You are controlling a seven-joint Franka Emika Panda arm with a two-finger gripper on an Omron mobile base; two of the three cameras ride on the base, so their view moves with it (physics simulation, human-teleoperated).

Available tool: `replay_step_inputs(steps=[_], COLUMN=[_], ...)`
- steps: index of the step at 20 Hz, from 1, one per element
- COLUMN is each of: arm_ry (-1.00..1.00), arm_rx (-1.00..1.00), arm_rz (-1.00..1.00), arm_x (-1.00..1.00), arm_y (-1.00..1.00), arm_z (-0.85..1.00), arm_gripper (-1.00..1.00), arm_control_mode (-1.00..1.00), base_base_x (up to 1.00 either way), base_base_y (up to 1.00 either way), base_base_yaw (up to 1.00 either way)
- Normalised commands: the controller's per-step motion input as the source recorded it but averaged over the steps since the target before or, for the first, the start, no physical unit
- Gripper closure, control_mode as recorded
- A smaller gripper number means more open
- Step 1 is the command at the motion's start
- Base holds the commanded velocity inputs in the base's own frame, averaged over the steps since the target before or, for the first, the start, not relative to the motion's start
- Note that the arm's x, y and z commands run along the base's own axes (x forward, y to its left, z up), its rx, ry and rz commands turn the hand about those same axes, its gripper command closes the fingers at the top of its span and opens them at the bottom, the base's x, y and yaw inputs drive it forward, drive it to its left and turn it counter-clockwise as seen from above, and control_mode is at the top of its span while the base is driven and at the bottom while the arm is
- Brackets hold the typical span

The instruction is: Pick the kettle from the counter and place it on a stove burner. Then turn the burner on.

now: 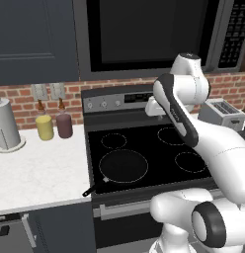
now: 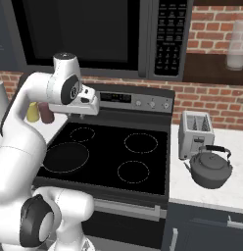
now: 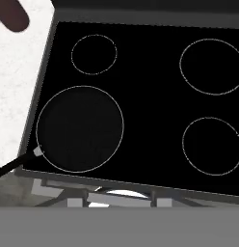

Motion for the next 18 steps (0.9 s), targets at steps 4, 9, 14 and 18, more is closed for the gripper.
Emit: replay_step_inputs(steps=[4,9,14,18], arm_ry=[0.0,-0.07,-0.07,-0.06], arm_rx=[0.0,0.07,0.04,0.04], arm_rz=[0.0,-0.13,-0.2,-0.19], arm_x=[0.0,-0.2,-0.34,-0.36], arm_y=[-0.08,-0.88,-1.0,-1.0], arm_z=[0.0,0.0,0.0,0.0], arm_gripper=[-1.0,-1.0,-1.0,-1.0], arm_control_mode=[-1.0,-1.0,-1.0,-1.0], base_base_x=[0.0,0.0,0.0,0.0], base_base_y=[0.0,0.0,0.0,0.0], base_base_yaw=[0.0,0.0,0.0,0.0])
